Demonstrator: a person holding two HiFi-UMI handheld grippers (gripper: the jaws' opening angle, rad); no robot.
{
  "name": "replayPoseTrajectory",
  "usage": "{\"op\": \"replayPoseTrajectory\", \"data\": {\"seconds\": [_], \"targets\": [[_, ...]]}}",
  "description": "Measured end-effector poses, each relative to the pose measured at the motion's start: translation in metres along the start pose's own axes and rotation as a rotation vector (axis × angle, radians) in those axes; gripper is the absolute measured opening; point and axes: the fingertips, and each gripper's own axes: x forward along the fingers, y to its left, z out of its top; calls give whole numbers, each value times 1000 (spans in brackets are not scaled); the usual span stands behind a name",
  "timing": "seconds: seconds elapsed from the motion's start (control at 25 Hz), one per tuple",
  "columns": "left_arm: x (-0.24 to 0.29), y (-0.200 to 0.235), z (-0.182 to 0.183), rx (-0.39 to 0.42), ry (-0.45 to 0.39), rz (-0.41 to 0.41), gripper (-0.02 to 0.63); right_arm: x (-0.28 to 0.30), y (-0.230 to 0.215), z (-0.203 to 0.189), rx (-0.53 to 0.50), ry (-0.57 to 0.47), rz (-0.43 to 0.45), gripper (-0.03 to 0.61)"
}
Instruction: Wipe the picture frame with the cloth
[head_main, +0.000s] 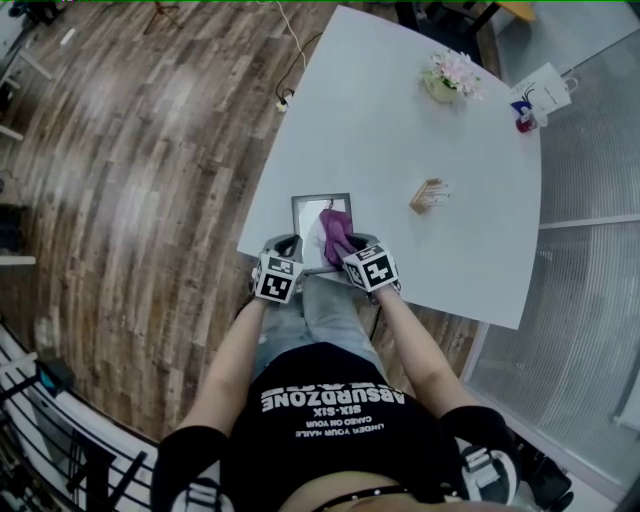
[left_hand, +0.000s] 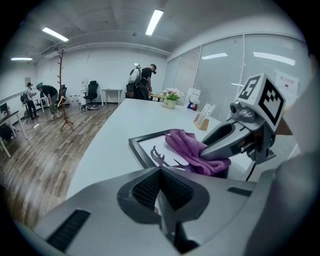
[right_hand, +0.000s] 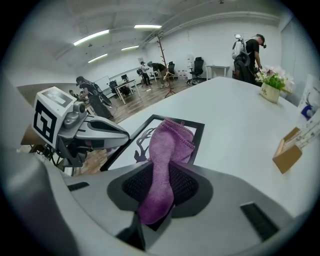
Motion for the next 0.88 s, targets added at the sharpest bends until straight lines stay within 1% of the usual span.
{"op": "replayPoseTrajectory", "data": {"seconds": [0.08, 0.2, 0.36, 0.48, 0.56, 0.68, 0.88], "targets": [[0, 0, 0, -1, 2, -8, 14, 2, 1, 1, -16, 5, 10, 109], [2, -1, 0, 23, -2, -3, 14, 4, 4, 2, -18, 11, 28, 109], [0, 0, -1, 6, -12, 0, 15, 13, 20, 9, -21, 16, 62, 109], [0, 2, -1, 9, -12, -1, 14, 24, 45, 21, -60, 12, 105, 109], [0, 2, -1, -4, -12, -2, 14, 31, 60, 26, -82, 15, 126, 109], [1, 1, 0, -23, -15, -1, 14, 38, 66, 26, -117, 12, 115, 109], [1, 0, -1, -21, -12, 6, 14, 32, 65, 26, -86, -20, 145, 109]]}}
